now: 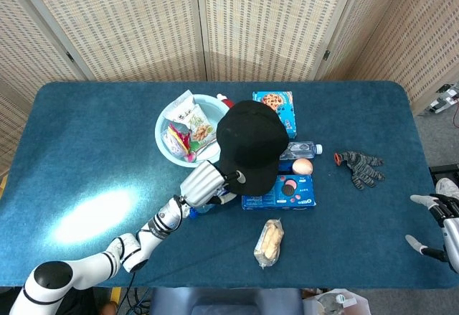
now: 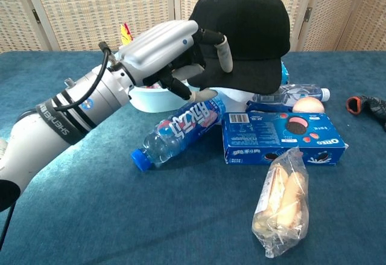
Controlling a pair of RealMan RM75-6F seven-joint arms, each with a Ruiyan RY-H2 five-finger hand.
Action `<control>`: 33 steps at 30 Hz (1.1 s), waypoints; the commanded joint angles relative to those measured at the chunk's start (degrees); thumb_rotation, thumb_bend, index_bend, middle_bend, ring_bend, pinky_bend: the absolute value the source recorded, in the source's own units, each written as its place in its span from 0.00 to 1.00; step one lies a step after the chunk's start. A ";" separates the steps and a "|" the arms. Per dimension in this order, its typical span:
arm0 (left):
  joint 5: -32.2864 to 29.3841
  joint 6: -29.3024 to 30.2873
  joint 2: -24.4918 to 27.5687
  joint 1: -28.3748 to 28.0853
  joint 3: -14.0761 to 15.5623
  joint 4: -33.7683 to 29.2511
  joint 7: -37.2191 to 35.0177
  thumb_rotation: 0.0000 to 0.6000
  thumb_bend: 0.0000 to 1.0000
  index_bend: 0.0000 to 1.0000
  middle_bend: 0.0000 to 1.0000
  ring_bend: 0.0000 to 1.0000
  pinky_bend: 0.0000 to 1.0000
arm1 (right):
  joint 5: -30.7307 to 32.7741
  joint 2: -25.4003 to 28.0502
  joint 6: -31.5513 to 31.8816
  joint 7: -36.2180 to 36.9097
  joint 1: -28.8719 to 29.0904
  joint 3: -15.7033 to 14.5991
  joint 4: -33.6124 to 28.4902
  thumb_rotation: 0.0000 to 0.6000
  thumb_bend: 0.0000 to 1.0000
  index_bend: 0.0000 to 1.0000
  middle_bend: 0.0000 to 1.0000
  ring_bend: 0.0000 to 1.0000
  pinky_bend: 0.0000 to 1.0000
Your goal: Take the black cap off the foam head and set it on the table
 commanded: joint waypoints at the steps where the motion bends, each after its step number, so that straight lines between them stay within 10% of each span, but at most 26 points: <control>1: -0.65 0.10 -0.45 -0.25 -0.17 0.01 -0.51 1.00 0.23 0.47 1.00 1.00 1.00 | -0.01 0.03 0.05 0.00 -0.05 0.01 0.01 1.00 0.14 0.28 0.31 0.19 0.21; 14: -3.03 -0.25 -2.14 -1.78 -1.04 -1.28 0.06 1.00 0.24 0.51 1.00 1.00 1.00 | -0.01 0.24 0.37 0.07 -0.41 -0.02 -0.10 1.00 0.14 0.28 0.31 0.19 0.21; 33: -3.99 1.00 -0.12 -1.71 -1.04 -4.92 1.56 1.00 0.60 0.56 1.00 1.00 1.00 | -0.12 0.08 1.05 0.88 -0.87 0.13 0.61 1.00 0.14 0.28 0.31 0.19 0.21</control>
